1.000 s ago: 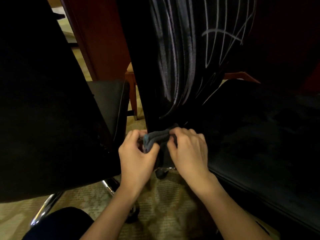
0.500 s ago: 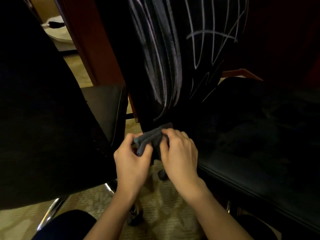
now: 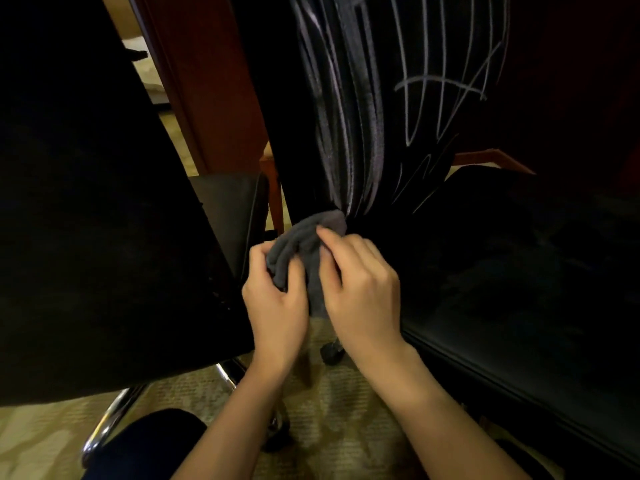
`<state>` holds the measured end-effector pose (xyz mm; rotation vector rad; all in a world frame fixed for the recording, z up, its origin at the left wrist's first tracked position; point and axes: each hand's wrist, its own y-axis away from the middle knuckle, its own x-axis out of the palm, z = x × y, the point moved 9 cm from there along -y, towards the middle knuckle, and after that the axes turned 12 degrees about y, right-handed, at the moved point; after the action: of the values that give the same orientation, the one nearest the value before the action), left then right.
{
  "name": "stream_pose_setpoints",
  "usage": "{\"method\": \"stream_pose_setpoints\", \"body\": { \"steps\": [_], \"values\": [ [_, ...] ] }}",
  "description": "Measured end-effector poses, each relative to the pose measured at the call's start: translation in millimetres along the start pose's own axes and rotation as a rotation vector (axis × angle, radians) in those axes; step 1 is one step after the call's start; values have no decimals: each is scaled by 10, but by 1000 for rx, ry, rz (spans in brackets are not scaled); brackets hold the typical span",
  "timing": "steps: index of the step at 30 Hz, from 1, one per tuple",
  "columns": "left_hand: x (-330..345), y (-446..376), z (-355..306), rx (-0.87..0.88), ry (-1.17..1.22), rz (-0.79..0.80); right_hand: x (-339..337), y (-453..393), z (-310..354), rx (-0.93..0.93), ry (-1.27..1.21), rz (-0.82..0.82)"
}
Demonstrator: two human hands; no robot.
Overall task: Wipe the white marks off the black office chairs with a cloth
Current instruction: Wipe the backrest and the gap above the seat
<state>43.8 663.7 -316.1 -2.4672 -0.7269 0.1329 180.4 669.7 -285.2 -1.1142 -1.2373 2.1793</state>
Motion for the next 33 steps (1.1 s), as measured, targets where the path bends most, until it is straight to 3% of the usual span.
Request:
{"method": "stream_pose_setpoints", "body": {
  "steps": [8,15,19,22,27,33],
  "values": [
    [-118,175,455,-209,-106,46,492,436,-234,43,296,366],
    [-166,-75,-262,33,43,-91,-102,-268,150,-92,-59,12],
    [-84,-159,-194,-48,20,-34,39,-276,133,-88,21,64],
    [-64,-56,96,-128,-74,74,162,-56,52,-114,126,186],
    [-13,-96,266,-181,-152,90,267,-96,-26,-24,275,354],
    [94,-489,-107,-194,-50,143,132,-693,156,0,144,405]
  ]
}}
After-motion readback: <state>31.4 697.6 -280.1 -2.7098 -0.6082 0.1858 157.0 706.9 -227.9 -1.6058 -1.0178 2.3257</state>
